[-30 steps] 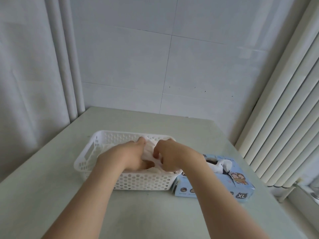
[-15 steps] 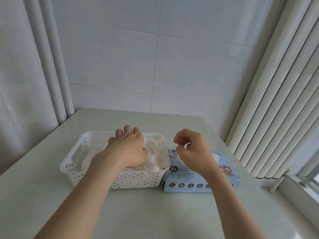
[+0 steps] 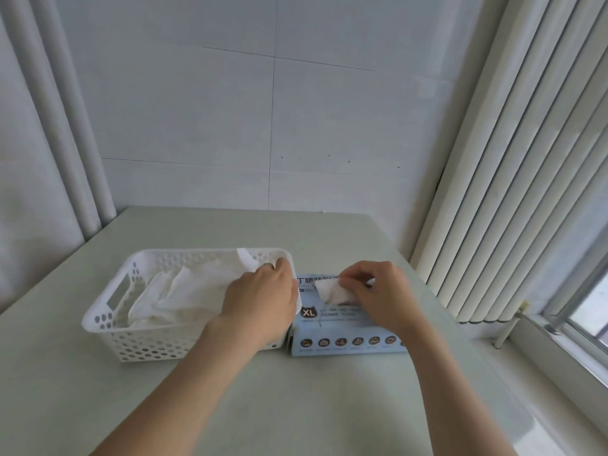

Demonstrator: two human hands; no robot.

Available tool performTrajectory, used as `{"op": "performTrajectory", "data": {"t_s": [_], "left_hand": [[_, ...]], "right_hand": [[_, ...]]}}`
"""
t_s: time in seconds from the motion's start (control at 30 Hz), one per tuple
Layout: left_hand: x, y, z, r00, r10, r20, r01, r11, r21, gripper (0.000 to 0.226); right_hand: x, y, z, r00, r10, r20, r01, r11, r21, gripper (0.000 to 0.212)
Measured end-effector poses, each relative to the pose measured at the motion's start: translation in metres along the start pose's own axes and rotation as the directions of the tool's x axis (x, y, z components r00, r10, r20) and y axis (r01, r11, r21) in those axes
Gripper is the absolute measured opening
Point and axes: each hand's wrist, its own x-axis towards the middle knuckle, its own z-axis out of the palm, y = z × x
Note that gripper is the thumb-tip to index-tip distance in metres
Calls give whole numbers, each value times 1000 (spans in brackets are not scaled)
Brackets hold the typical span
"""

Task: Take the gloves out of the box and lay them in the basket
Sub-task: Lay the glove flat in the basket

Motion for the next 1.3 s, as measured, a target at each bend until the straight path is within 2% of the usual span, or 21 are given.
{"op": "performTrajectory", "data": {"t_s": [0.1,0.17,0.23,0.3,0.43,0.53,0.6,0.67,0.73,0.83,0.93,1.03,1.13,1.2,1.23,1.3], "left_hand": [[0,9,1,983,8,-185,7,997,79,31],[3,14,6,966,99,-239,-94,995,33,32],[4,16,10,962,178,-206,-193,980,-56,29],[3,18,12,969,218,-117,-225,973,-54,31],[0,17,13,969,247,15,-247,969,31,36],[0,16,6,974,225,-6,-225,972,-70,34],[2,17,-3,980,188,-67,-198,954,-225,30],[2,17,-14,985,144,-95,-172,878,-447,31],[2,14,-23,992,64,-110,-123,717,-686,35],[7,4,-28,991,-96,-92,-36,477,-878,27],[15,-5,-25,989,-146,-24,24,316,-948,26],[18,-10,-26,991,-132,28,52,180,-982,25],[17,-14,-30,983,-182,27,49,123,-991,17],[19,-17,-32,969,-246,9,40,121,-992,16],[20,-19,-33,960,-280,-6,33,134,-990,19],[19,-21,-36,943,-329,-43,1,133,-991,25]], "right_hand": [[1,1,4,992,-58,-113,53,998,-43,13],[1,2,9,971,-110,-212,97,993,-75,13],[0,-1,13,935,-149,-322,131,988,-79,12],[-1,-9,13,899,-150,-412,147,988,-40,13],[-4,-30,7,848,-11,-530,121,977,174,22],[-3,-43,1,836,71,-544,132,937,325,26],[-2,-51,-2,846,83,-527,157,905,394,28],[0,-58,-3,872,111,-476,155,860,485,30],[4,-63,-1,908,165,-384,105,800,591,33],[12,-74,5,952,180,-249,32,747,664,40],[16,-89,7,971,198,-137,-41,695,718,38],[21,-104,6,976,215,-25,-117,619,777,31],[31,-112,10,961,275,37,-189,550,813,29],[36,-115,13,944,324,59,-231,525,819,22],[38,-117,15,939,336,74,-253,528,811,18],[39,-118,18,936,332,119,-305,592,746,21]]}}
